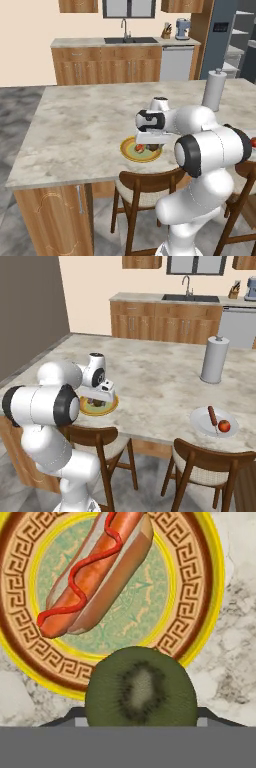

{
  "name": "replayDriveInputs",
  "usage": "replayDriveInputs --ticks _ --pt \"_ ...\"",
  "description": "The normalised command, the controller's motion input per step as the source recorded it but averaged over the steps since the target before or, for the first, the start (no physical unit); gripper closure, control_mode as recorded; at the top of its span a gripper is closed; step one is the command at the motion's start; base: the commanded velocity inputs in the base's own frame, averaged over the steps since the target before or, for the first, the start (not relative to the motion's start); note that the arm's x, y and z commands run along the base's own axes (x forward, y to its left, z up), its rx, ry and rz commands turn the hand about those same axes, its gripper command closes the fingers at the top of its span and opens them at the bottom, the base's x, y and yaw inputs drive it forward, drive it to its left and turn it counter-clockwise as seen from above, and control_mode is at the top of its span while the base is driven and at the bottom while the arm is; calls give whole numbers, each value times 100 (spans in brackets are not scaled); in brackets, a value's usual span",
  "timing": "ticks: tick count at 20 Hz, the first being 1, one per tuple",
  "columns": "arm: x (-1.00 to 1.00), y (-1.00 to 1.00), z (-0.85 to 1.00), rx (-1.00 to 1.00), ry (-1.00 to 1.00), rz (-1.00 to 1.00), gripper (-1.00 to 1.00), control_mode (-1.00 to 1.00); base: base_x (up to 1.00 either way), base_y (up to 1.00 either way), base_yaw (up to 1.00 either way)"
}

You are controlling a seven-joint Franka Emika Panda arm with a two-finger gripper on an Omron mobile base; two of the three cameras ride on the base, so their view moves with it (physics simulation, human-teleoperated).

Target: Pick up the apple and kiwi from the fridge and place one fruit on each plate on the dining counter.

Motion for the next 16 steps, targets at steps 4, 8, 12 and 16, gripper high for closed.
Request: replayDriveInputs --ticks 4,8,12,16 --pt "47 0 -38 0 0 0 100 -100 0 0 0" --pt "44 0 -42 0 0 0 100 -100 0 0 0" --pt "42 0 -45 0 0 0 100 -100 0 0 0" --pt "33 1 -44 0 0 0 100 -100 0 0 0"
